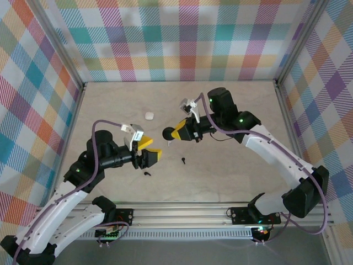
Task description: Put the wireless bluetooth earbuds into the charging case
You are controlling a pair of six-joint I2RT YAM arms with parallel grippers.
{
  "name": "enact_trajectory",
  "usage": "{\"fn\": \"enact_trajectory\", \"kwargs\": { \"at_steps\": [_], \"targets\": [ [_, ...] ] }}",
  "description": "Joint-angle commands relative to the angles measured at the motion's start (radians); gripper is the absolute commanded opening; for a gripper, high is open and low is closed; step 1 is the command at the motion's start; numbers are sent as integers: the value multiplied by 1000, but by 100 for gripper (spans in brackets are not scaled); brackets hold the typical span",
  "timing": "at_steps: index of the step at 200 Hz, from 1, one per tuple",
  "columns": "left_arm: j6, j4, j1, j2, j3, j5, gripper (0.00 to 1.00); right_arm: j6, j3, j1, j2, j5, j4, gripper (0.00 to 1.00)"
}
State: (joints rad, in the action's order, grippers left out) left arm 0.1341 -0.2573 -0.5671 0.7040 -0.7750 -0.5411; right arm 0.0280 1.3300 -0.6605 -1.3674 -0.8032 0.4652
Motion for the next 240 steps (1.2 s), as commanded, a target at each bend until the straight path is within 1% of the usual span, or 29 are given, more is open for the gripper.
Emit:
{"fn": "enact_trajectory", "kwargs": {
  "at_steps": [1,17,36,61,89,118,147,188,240],
  "targets": [
    [196,393,4,20,72,-128,72,30,-30,-4,30,-124,-95,9],
    [288,527,11,65,109,-155,64,16,-61,-4,46,-129,-133,9],
    [367,641,22,110,134,-185,58,10,-87,-1,72,-119,-143,9],
    [420,720,33,143,138,-226,51,-14,-131,4,100,-120,-185,8],
    [473,809,33,166,149,-252,48,-56,-149,9,114,-101,-229,8],
    [479,817,33,148,181,-235,48,-115,-185,9,135,-67,-329,8],
    [493,827,33,151,195,-241,49,-157,-201,9,145,-41,-382,7],
    [504,845,33,184,180,-270,49,-183,-206,9,142,-39,-398,7],
    [487,840,33,164,181,-247,46,-201,-213,9,142,-45,-413,7]
  ]
}}
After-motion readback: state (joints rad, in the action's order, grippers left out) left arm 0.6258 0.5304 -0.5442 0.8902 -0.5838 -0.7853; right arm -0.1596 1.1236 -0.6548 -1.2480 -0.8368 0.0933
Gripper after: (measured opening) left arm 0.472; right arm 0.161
